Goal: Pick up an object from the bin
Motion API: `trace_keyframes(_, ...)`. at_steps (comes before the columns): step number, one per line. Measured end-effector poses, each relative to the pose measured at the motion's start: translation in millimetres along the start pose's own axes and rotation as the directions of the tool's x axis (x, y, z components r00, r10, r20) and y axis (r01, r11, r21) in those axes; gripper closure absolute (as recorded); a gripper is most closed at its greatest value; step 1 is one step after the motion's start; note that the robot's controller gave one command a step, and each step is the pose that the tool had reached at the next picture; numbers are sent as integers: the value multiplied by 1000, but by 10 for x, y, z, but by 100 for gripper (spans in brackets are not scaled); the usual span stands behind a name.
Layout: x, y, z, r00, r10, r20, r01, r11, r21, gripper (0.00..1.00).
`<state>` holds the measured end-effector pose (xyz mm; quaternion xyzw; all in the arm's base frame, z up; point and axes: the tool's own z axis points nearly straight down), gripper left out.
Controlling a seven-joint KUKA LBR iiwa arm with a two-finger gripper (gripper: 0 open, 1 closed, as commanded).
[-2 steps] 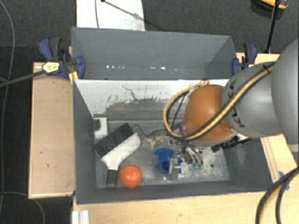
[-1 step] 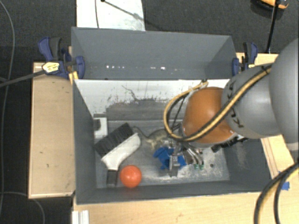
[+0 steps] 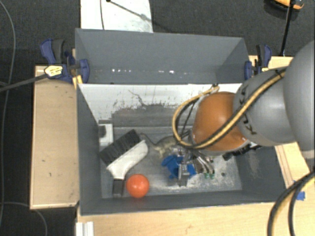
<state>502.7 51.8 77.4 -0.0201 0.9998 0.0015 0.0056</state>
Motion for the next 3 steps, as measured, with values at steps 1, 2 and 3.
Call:
trace_keyframes(1, -127, -139, -798, 1000, -27, 3, 27, 1000, 0, 100)
trace_keyframes(2, -127, -139, -798, 1000, -26, 3, 26, 1000, -1, 100)
trace_keyframes(3, -91, -159, -1350, 1000, -28, -3, 28, 1000, 0, 100)
